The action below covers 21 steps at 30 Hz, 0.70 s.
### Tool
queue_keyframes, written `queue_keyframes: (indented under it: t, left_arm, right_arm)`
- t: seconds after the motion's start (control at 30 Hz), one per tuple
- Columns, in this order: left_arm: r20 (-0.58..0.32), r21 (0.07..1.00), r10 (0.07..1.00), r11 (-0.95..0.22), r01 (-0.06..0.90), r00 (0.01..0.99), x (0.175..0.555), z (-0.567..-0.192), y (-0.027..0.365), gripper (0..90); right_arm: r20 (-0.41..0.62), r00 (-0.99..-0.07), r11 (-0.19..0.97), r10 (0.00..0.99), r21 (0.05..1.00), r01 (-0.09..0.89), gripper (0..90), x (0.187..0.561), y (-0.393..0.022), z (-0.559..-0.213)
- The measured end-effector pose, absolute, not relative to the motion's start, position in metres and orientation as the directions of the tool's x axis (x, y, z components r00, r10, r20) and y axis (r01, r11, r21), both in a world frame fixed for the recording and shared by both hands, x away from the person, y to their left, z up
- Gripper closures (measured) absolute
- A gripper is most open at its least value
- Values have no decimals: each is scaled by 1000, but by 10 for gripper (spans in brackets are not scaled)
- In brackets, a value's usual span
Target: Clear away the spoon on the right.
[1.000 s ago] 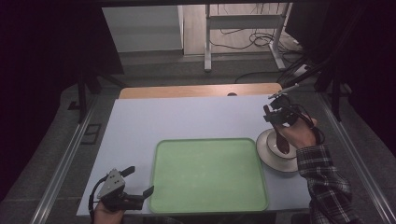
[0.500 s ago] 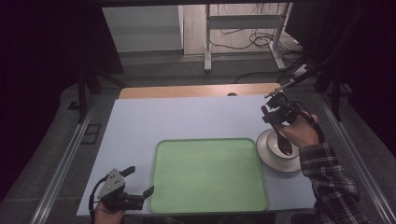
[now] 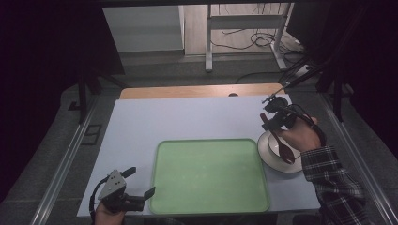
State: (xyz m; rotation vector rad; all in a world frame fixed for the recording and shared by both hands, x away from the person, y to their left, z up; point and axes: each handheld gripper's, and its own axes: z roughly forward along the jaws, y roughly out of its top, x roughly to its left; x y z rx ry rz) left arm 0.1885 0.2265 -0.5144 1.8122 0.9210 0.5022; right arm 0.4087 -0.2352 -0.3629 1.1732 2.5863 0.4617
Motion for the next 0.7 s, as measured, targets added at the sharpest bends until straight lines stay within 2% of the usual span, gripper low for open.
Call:
queue_keyframes:
  t: [0.7]
  left_arm:
    - [-69, 908, 778, -210, 362, 625, 188, -514, 226, 9]
  right_arm:
    - [-34, -677, 653, 735, 305, 693, 766, 397, -204, -388]
